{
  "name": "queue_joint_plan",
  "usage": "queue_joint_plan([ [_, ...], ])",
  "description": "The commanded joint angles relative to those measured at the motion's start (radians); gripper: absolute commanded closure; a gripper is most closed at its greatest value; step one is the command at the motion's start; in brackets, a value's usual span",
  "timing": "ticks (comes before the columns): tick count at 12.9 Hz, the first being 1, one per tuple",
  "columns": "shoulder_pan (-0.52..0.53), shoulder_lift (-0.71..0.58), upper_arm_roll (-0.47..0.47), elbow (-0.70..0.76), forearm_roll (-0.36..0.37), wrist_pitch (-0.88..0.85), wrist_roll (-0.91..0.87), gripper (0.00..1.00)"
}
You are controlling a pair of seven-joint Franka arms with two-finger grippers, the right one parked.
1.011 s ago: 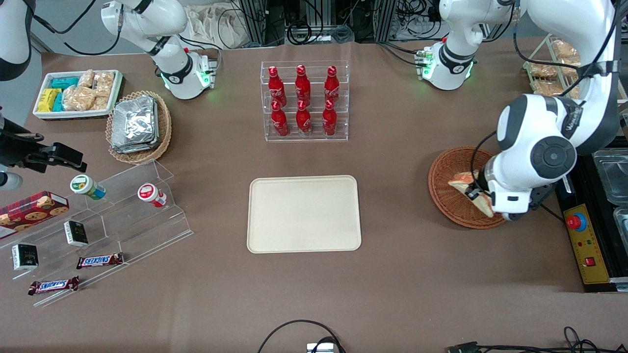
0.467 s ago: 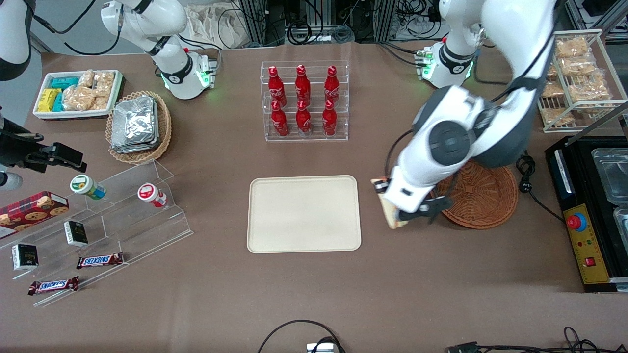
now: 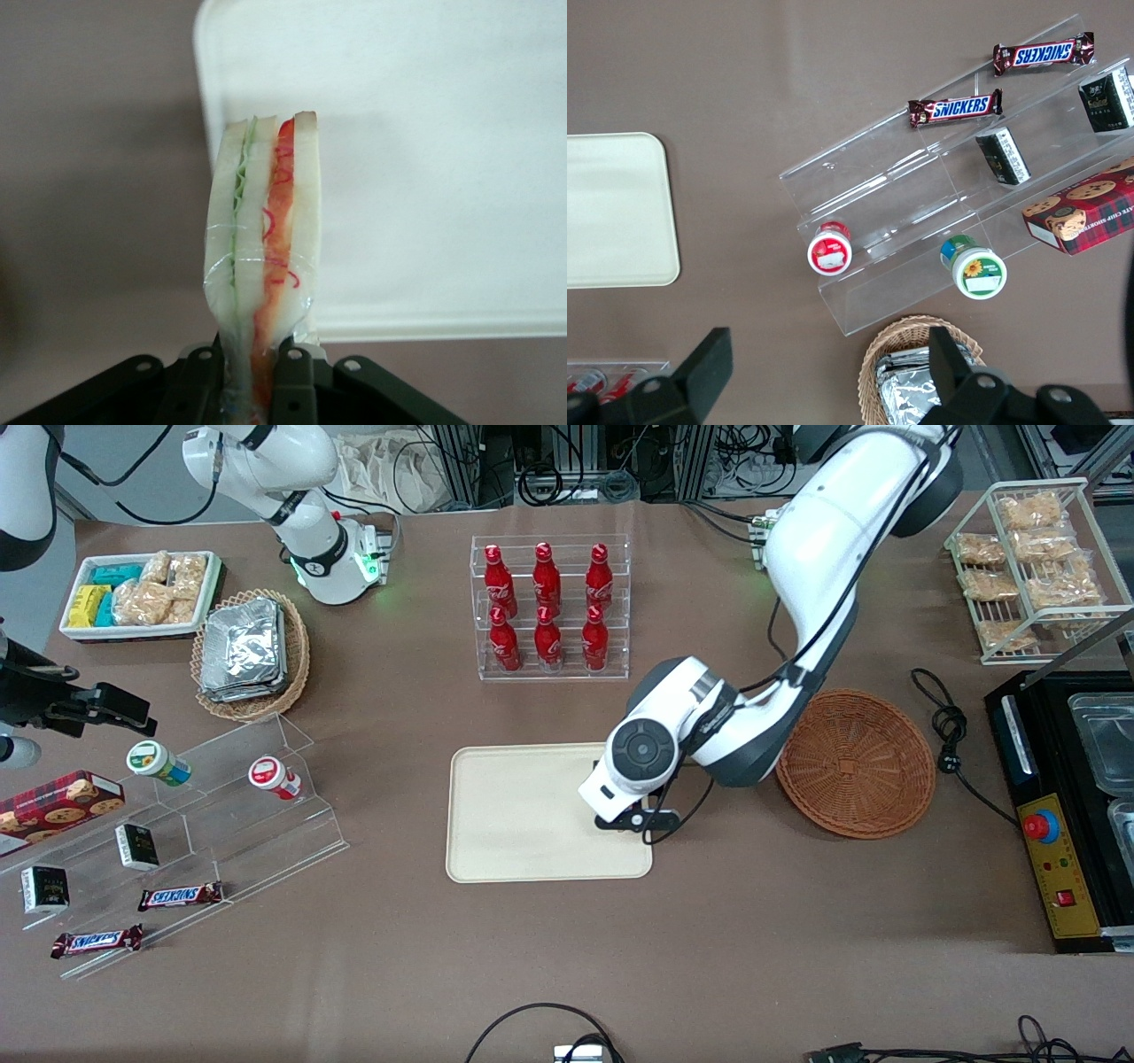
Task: Place sandwich from basket to tray
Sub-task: 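Carry the sandwich from the basket over the cream tray, then lower the sandwich onto the cream tray and open the left gripper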
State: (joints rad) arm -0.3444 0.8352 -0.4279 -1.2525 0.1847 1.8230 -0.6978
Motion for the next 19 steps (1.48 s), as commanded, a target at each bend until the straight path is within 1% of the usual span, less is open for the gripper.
queue_joint_plan([
  [1,-0.031,0.073,0.009,0.067,0.068,0.005,0.014,1.0],
  [2,-0.034,0.082,0.009,0.064,0.087,0.007,0.008,1.0],
  [3,-0.033,0.096,0.009,0.07,0.088,0.013,0.003,0.98],
  [4,-0.033,0.097,0.011,0.07,0.09,0.031,0.003,0.91],
  [5,-0.031,0.1,0.023,0.07,0.088,0.056,0.0,0.68],
  [6,-0.031,0.101,0.038,0.068,0.085,0.079,-0.026,0.1],
  [7,-0.03,0.091,0.04,0.068,0.088,0.078,-0.058,0.0],
  [9,-0.028,0.07,0.046,0.068,0.09,0.065,-0.109,0.0],
  [12,-0.024,0.013,0.044,0.068,0.084,0.013,-0.233,0.0],
  [14,-0.005,-0.043,0.044,0.068,0.079,0.007,-0.235,0.0],
  [15,0.019,-0.092,0.044,0.052,0.076,-0.001,-0.233,0.0],
  [16,0.057,-0.149,0.04,0.007,0.073,-0.043,-0.242,0.0],
  [17,0.074,-0.235,0.038,-0.08,0.073,-0.048,-0.232,0.01],
  [19,0.129,-0.406,0.026,-0.332,0.053,0.054,-0.21,0.01],
])
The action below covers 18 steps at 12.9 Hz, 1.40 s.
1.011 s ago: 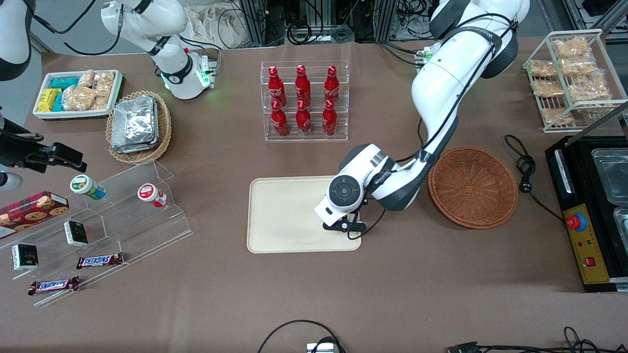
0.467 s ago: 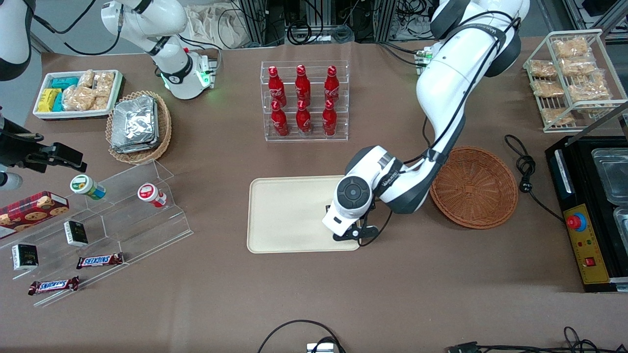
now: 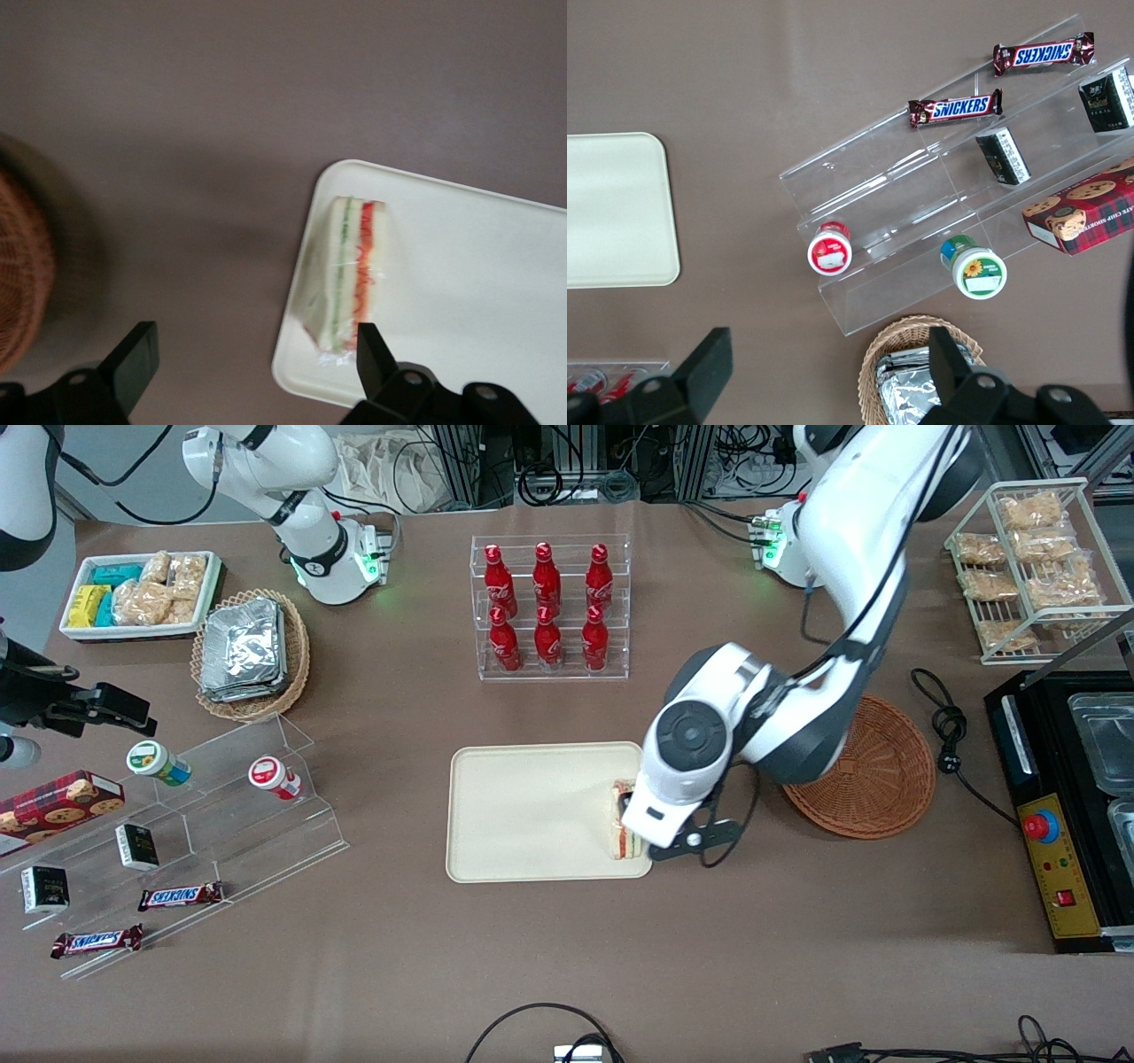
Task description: Place sandwich from basket to tray
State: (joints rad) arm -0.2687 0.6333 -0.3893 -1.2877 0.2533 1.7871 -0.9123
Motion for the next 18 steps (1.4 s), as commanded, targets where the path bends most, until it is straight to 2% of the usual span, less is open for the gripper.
queue_joint_plan([
  [1,0.078,-0.303,-0.02,-0.432,-0.038,0.163,0.045,0.02],
  [3,0.111,-0.481,-0.019,-0.638,-0.109,0.233,0.166,0.01],
  [4,0.138,-0.522,-0.019,-0.657,-0.144,0.216,0.246,0.01],
  [6,0.204,-0.552,-0.017,-0.618,-0.199,0.111,0.381,0.0],
  [9,0.291,-0.557,-0.01,-0.549,-0.201,-0.001,0.539,0.0],
  [12,0.383,-0.584,-0.008,-0.541,-0.204,-0.054,0.711,0.0],
  [16,0.526,-0.621,-0.01,-0.536,-0.252,-0.12,0.811,0.0],
  [18,0.546,-0.618,-0.007,-0.5,-0.258,-0.143,0.852,0.0],
])
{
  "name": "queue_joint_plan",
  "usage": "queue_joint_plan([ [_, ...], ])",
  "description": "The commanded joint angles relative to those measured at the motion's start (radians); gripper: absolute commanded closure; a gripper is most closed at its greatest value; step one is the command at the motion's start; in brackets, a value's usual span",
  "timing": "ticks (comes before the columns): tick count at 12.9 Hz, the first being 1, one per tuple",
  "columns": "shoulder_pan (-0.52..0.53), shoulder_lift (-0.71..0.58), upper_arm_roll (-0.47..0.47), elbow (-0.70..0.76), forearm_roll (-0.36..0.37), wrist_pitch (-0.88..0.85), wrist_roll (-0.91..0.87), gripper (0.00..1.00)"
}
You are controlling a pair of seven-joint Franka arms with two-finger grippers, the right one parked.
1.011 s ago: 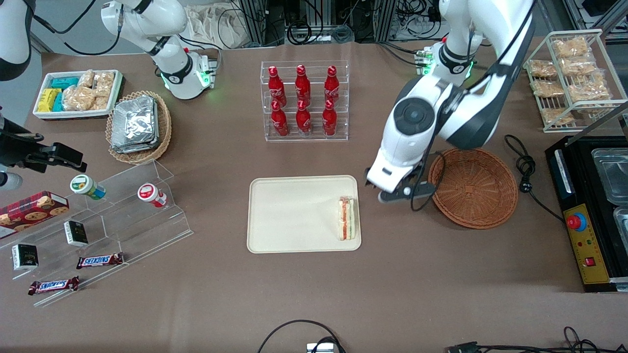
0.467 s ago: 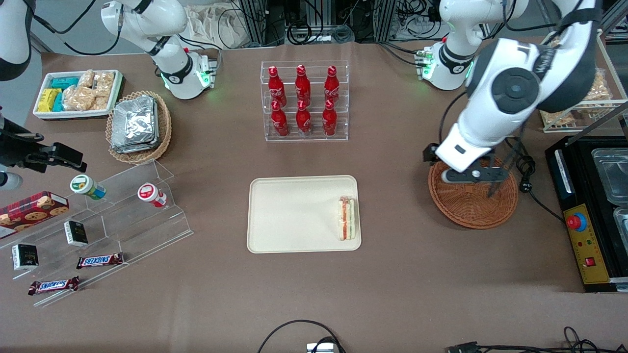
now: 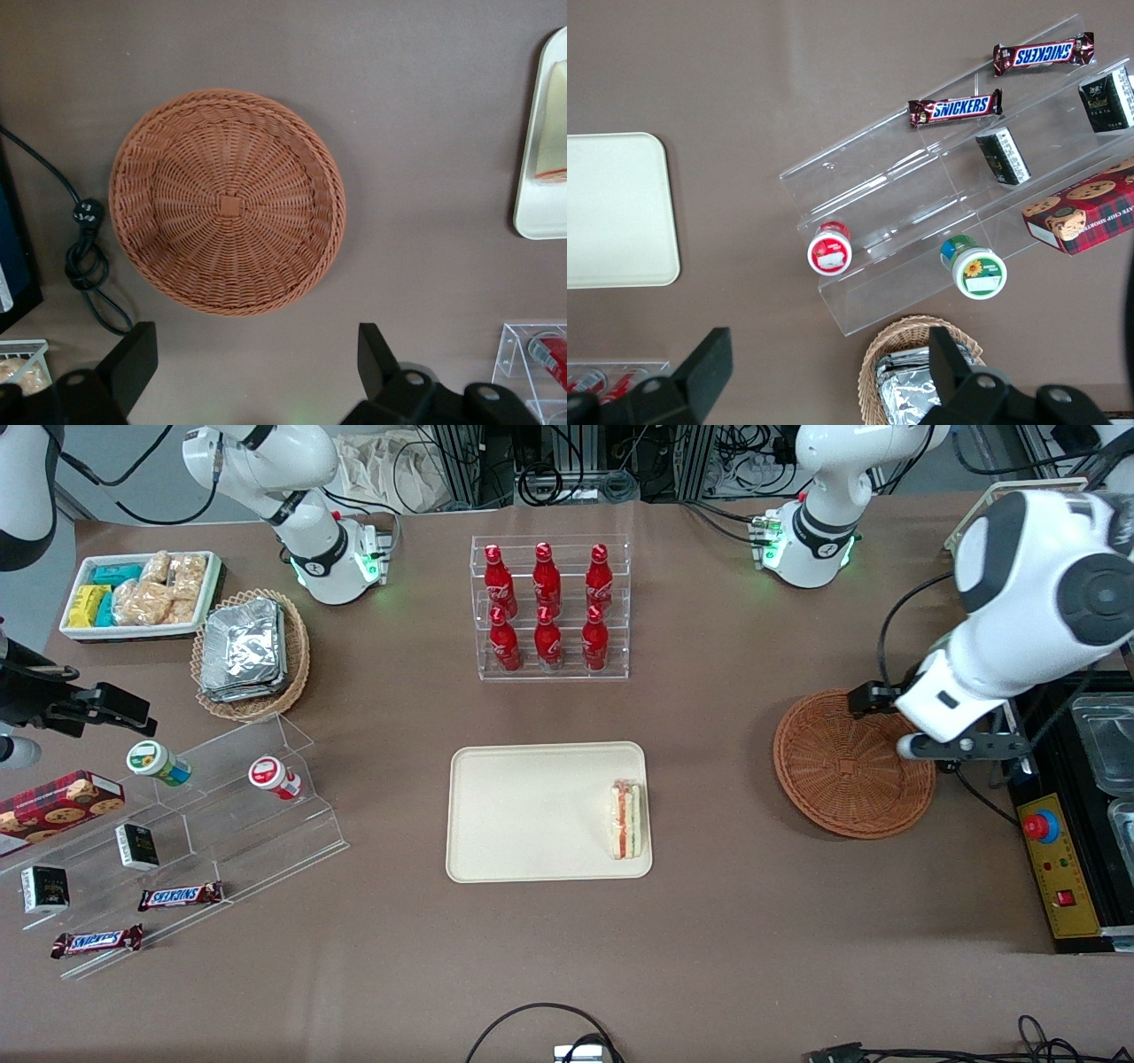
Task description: Place sandwich from basket to tray
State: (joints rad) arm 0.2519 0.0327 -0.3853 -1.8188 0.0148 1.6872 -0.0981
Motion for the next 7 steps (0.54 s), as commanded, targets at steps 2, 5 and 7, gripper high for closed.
queue_joint_plan([
  [2,0.05,0.007,-0.012,0.102,-0.012,-0.087,0.096,0.0],
  [5,0.037,0.105,-0.017,0.255,0.043,-0.226,0.11,0.0],
  [7,0.006,0.124,-0.021,0.285,0.077,-0.238,0.106,0.0],
])
